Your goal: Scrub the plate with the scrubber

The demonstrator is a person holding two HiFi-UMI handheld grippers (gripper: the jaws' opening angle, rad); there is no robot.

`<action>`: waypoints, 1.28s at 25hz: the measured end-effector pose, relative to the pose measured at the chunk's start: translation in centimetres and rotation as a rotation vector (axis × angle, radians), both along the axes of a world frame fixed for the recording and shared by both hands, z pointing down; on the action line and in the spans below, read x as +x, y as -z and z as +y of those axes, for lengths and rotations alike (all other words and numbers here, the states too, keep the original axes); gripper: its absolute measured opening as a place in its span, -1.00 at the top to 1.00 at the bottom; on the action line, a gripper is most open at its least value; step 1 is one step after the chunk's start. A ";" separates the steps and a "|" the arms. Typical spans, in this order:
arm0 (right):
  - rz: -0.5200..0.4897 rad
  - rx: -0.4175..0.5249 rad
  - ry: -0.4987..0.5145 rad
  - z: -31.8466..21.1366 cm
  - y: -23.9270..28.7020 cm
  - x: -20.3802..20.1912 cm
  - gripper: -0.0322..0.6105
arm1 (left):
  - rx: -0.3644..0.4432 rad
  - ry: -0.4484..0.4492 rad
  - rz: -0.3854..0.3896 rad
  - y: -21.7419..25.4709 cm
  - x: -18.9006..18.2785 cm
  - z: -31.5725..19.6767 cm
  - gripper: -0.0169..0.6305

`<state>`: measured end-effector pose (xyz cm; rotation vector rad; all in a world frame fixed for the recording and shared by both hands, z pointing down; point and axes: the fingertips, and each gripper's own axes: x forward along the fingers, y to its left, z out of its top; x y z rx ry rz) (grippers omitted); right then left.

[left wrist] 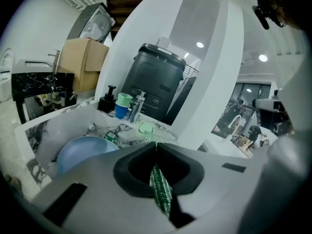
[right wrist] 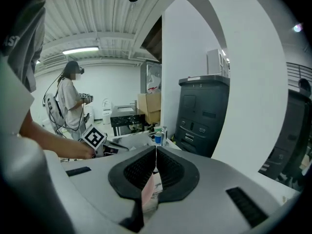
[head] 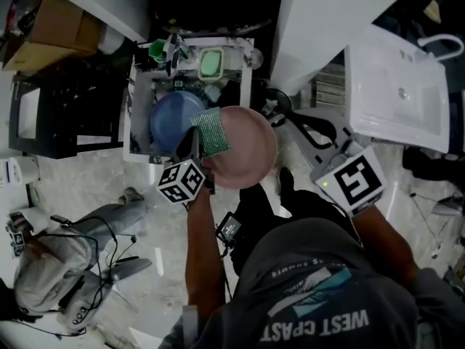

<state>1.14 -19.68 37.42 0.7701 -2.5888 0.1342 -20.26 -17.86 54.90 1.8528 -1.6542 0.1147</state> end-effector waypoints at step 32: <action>-0.038 0.031 -0.034 0.1 1.1 3.7 0.80 | -0.183 -0.338 -0.109 -4.3 12.2 4.9 0.91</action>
